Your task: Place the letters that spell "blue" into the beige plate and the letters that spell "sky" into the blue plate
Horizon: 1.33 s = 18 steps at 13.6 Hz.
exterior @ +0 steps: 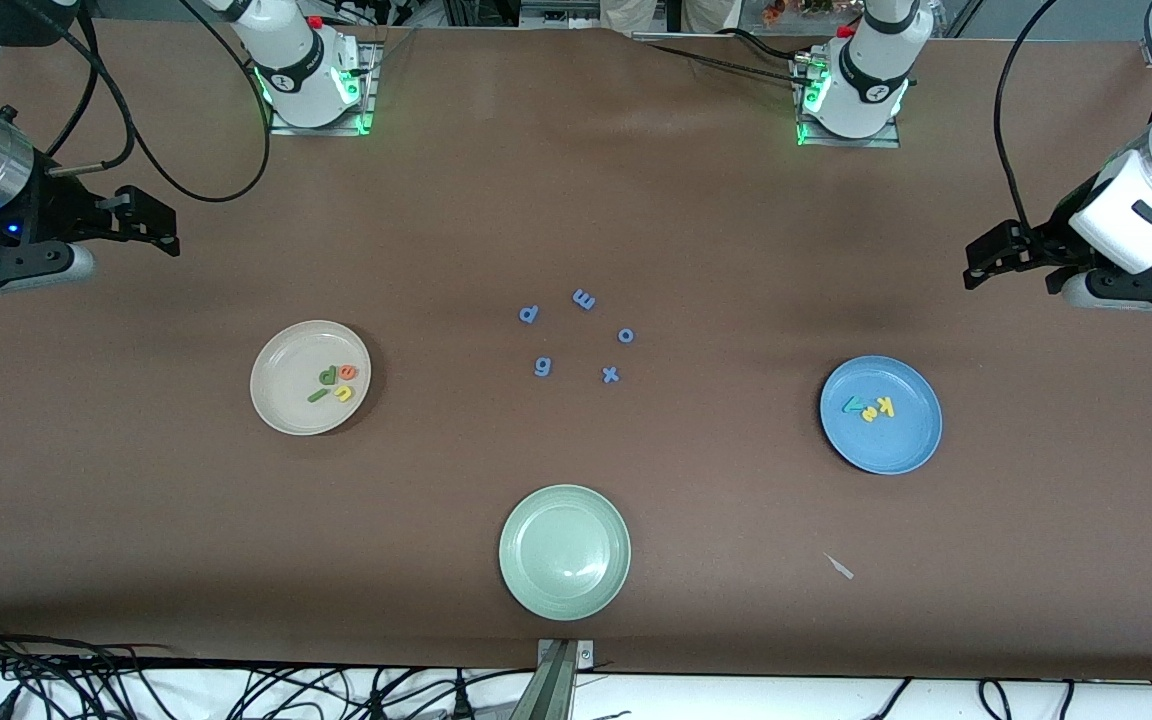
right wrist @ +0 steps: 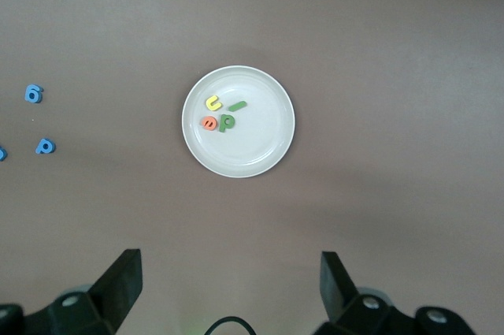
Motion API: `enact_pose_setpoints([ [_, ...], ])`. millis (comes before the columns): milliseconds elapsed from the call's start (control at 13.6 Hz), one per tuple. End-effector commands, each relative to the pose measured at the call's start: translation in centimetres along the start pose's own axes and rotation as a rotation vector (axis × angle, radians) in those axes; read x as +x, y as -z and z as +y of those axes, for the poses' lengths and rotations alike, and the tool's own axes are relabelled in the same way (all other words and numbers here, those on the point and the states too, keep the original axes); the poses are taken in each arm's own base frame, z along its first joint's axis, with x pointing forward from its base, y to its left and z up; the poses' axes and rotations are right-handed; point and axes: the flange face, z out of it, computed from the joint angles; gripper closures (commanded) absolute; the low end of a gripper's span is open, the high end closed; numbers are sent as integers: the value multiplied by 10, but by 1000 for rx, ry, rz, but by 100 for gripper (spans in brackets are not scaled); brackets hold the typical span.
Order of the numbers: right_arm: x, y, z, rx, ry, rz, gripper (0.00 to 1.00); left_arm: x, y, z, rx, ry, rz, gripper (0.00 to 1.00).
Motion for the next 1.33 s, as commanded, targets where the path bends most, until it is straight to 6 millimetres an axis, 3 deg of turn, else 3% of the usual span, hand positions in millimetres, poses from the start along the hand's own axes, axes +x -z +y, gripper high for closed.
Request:
enact_pose_setpoints([
  [0,-2,9,1,-6,11,8,0,-1,9,2,23,-4,-6,0],
  [221,-2,16,5,-6,-4,25,0,9,13,5,22,-6,8,0],
  [590,1,15,4,-7,-4,29,0,8,12,5,22,-13,3,0],
  [1032,6,17,6,-10,-2,64,0,7,13,29,23,-50,9,0],
  [1253,5,17,12,-9,-15,64,0,7,13,26,22,-46,8,0],
])
